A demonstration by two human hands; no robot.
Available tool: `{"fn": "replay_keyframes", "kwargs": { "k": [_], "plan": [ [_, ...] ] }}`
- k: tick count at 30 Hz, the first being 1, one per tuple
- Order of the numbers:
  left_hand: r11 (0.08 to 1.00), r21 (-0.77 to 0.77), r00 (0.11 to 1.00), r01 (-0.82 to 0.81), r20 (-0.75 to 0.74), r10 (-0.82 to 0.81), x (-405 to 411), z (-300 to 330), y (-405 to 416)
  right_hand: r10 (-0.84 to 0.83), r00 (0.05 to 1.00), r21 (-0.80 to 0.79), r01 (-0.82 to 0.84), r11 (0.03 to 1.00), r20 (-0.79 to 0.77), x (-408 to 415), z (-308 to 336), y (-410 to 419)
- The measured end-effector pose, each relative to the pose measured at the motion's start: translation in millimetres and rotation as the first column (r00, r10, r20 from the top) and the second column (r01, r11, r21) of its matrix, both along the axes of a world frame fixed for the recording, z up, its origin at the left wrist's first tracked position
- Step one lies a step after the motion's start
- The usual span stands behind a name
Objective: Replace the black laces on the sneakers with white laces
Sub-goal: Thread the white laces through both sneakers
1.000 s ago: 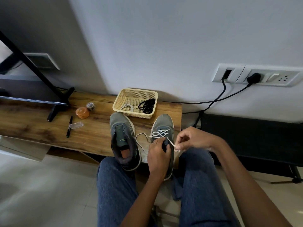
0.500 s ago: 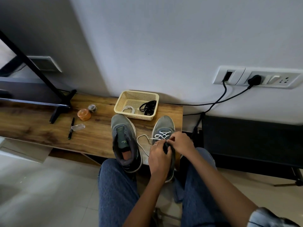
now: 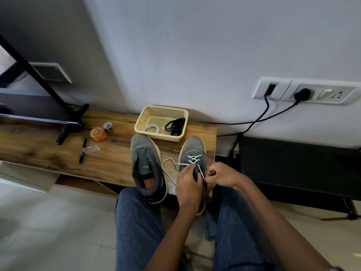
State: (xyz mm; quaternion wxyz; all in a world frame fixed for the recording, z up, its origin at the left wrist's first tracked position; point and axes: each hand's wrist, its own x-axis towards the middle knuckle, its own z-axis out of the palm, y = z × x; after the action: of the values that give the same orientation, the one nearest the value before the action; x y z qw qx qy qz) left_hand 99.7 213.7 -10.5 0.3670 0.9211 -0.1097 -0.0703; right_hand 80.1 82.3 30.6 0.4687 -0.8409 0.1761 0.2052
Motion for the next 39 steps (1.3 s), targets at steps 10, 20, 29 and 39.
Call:
{"fn": "replay_keyframes", "kwargs": {
  "k": [10,20,29,39],
  "plan": [
    [1.0,-0.013,1.0,-0.009,0.003,0.009,-2,2,1,0.093,0.995,0.044,-0.091,0.995,-0.043,-2,1,-10],
    [0.997,-0.077,0.995,0.019,-0.098,-0.027,7,-3,14,-0.179,0.936,-0.236,0.255,0.938,0.302,30,-23,5],
    [0.998,0.005,0.989,0.066,-0.13,-0.065,13,5,11,0.004,0.953,-0.545,0.17,0.821,0.303,67,-33,25],
    [0.99,0.081,0.979,0.118,-0.174,-0.103,14,8,6,0.11,0.978,-0.599,0.018,0.801,0.177,69,-34,24]
  ]
}}
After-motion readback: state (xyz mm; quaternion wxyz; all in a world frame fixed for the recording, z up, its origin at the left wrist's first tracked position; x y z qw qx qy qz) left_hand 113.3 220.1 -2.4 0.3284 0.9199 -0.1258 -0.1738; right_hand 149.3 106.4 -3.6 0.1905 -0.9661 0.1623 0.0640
